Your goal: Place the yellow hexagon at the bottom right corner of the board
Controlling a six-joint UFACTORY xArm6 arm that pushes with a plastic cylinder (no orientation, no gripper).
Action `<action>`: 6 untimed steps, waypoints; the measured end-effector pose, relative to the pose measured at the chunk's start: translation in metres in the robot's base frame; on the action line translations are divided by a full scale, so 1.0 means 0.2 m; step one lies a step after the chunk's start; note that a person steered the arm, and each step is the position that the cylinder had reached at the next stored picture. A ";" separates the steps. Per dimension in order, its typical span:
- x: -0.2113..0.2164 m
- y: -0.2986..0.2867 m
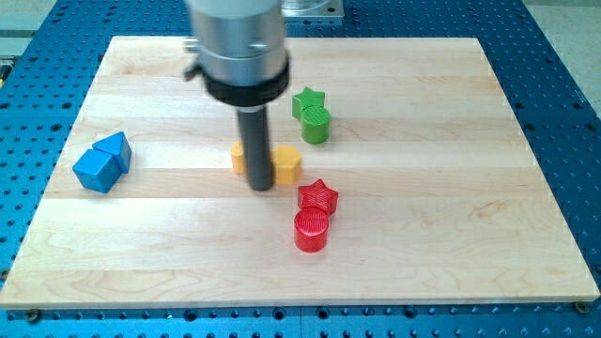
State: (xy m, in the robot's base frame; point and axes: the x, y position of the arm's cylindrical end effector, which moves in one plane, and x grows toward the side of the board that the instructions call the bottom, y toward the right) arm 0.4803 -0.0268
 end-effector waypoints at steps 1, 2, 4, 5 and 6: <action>-0.10 0.14; -0.22 -0.02; -0.20 0.81; -0.18 0.85; 0.00 0.94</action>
